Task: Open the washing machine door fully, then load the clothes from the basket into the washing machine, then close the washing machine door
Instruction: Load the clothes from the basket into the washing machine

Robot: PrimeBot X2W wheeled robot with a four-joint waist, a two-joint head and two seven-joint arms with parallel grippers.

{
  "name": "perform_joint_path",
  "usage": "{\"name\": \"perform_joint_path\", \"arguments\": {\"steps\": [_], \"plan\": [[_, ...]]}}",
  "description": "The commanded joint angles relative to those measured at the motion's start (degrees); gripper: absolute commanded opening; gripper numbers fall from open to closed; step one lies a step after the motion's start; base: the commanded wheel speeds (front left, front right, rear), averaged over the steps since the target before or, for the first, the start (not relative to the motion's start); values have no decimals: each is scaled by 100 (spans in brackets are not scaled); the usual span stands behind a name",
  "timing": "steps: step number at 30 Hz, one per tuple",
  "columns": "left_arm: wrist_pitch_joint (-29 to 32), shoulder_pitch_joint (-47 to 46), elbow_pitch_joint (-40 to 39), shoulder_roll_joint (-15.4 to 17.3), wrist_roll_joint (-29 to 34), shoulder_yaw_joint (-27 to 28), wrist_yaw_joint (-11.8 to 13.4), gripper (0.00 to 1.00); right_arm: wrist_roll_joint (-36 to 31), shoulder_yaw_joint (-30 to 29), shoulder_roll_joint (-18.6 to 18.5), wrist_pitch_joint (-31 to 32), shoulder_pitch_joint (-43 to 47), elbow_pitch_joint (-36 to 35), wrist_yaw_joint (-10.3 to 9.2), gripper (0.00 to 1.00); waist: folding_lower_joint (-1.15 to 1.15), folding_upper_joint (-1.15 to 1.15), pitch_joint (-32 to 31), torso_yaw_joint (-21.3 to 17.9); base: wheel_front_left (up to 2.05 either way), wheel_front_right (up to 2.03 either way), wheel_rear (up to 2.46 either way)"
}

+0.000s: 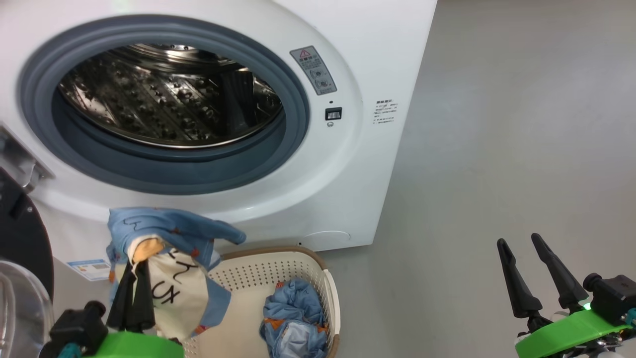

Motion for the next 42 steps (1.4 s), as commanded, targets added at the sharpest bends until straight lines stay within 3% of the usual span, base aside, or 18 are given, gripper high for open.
{"name": "perform_joint_path", "arguments": {"steps": [1, 11, 23, 42], "plan": [[-77, 60, -297, 53, 62, 187, -23, 0, -72, 34, -142, -47, 24, -129, 26, 100, 0, 0, -51, 30, 0, 0, 0], [-77, 512, -882, 42, 26, 169, -16, 0, -83, -12, -164, -47, 149, -150, 26, 100, 0, 0, -103, 74, 0, 0, 0], [-78, 378, -851, 41, -51, 75, 70, 0, -99, 9, -143, -47, 122, -183, 26, 100, 0, 0, 9, 12, 0, 0, 0], [-78, -1753, 159, 167, 326, 58, 53, 0, -84, 61, 87, -47, -398, -236, 26, 100, 0, 0, 950, -317, 0, 0, 0]]}}
